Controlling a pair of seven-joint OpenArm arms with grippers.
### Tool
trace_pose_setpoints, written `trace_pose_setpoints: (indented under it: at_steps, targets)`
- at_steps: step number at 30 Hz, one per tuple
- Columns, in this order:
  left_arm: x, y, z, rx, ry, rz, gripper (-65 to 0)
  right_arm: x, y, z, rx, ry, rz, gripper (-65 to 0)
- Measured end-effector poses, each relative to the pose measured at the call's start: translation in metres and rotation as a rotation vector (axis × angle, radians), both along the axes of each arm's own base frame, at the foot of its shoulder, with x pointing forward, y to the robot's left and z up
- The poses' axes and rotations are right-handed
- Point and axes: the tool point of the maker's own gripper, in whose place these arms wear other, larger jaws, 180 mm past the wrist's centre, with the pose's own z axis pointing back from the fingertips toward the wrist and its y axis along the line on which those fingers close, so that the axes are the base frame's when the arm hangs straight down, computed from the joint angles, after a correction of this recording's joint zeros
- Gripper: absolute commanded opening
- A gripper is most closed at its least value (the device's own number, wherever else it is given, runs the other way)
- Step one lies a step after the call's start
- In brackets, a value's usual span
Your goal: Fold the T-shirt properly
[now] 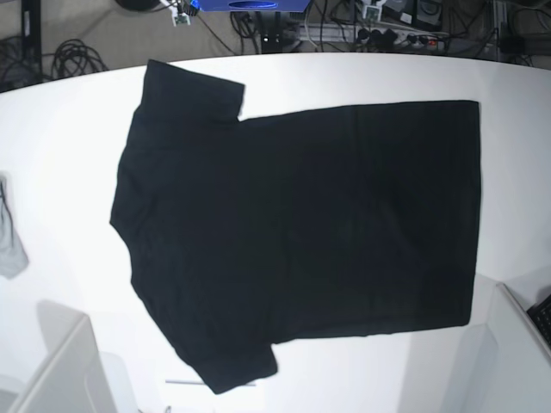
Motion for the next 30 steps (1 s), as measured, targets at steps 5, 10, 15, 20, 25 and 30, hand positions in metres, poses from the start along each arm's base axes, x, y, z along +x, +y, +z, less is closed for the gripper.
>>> trace_pose_setpoints:
  at_steps: [5, 10, 15, 20, 25, 30]
  targets:
    - [-0.009, 0.015, 0.007, 0.022, -0.039, -0.014, -65.0, -0.012, -0.007, 0.005, -0.009, -0.019, 0.007, -65.0]
    - [-0.032, 0.011, 0.016, 0.007, -0.056, -0.026, -65.0, -0.017, -0.004, 0.014, -0.005, -0.072, 0.012, -65.0]
    - [-0.037, 0.01, 0.026, -0.005, -0.123, -0.04, -65.0, -0.023, -0.004, 0.021, -0.003, -0.093, 0.016, -65.0]
    - [-0.044, 0.025, 0.044, 0.008, -0.211, -0.074, -65.0, -0.031, -0.019, 0.03, -0.046, -0.118, -0.074, -65.0]
    - [-0.052, 0.022, 0.071, -0.003, -0.294, -0.077, -65.0, -0.031, -0.05, 0.048, -0.12, -0.177, -0.14, -65.0]
    - [-0.037, 0.019, 0.094, -0.021, -0.386, -0.114, -65.0, -0.027, -0.064, 0.068, -0.154, -0.193, -0.151, -65.0]
